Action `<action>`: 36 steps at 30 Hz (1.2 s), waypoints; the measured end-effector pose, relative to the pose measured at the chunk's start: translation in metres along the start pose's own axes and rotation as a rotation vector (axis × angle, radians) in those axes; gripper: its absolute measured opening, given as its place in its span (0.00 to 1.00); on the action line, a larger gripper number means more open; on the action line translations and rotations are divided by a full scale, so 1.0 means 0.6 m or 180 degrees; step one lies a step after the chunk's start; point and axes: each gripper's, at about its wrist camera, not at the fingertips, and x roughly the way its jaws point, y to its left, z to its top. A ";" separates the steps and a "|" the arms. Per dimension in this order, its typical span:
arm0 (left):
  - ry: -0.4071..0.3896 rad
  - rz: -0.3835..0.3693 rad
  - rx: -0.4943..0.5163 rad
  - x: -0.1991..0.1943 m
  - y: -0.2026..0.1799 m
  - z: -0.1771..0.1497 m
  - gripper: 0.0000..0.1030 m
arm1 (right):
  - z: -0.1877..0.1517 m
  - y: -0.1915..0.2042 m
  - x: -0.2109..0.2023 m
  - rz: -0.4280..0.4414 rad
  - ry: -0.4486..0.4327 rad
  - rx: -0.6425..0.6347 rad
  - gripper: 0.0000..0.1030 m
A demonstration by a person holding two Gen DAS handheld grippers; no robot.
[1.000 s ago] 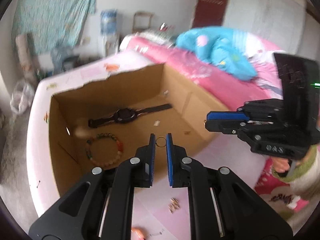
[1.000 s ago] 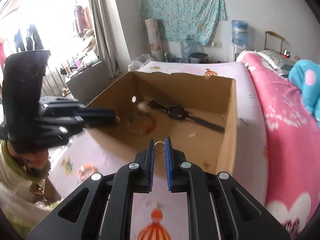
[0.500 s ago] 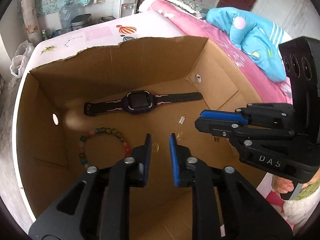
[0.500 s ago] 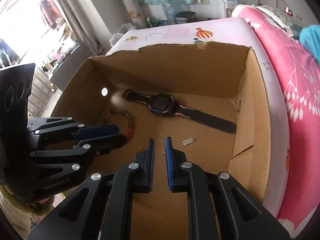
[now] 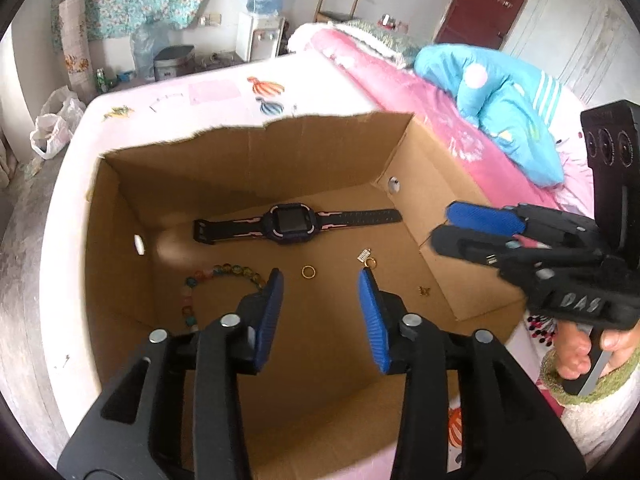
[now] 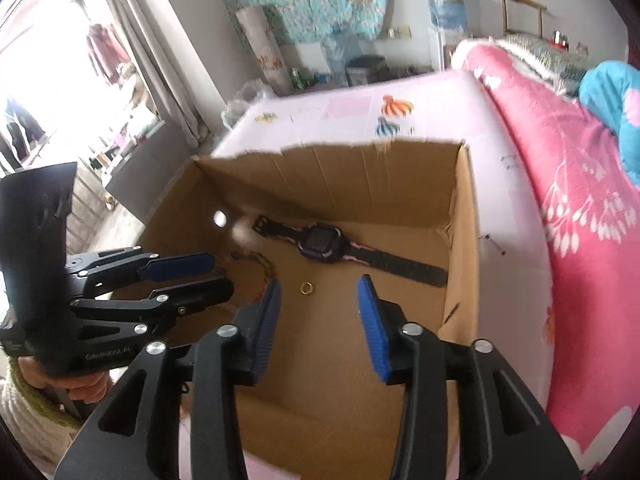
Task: Organize jewelry
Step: 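Open the right gripper over the box to drop the gold ring, then bring both grippers back to the gold charms on the table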
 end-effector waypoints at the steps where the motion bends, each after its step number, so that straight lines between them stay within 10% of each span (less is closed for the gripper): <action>1: -0.0056 -0.0004 0.0015 -0.015 0.000 -0.006 0.43 | -0.005 0.003 -0.021 0.0044 -0.0087 -0.0017 0.51; 9: -0.0275 0.0009 0.0034 -0.120 0.014 -0.117 0.66 | -0.106 0.011 -0.139 -0.0023 -0.0396 -0.0156 0.90; 21: -0.0198 0.0148 0.0034 -0.106 -0.014 -0.240 0.75 | -0.276 0.016 -0.012 -0.0881 0.0634 -0.0036 0.92; 36: -0.0115 0.0403 0.0290 -0.055 -0.040 -0.304 0.75 | -0.310 -0.006 0.028 -0.1123 0.0660 0.0012 0.94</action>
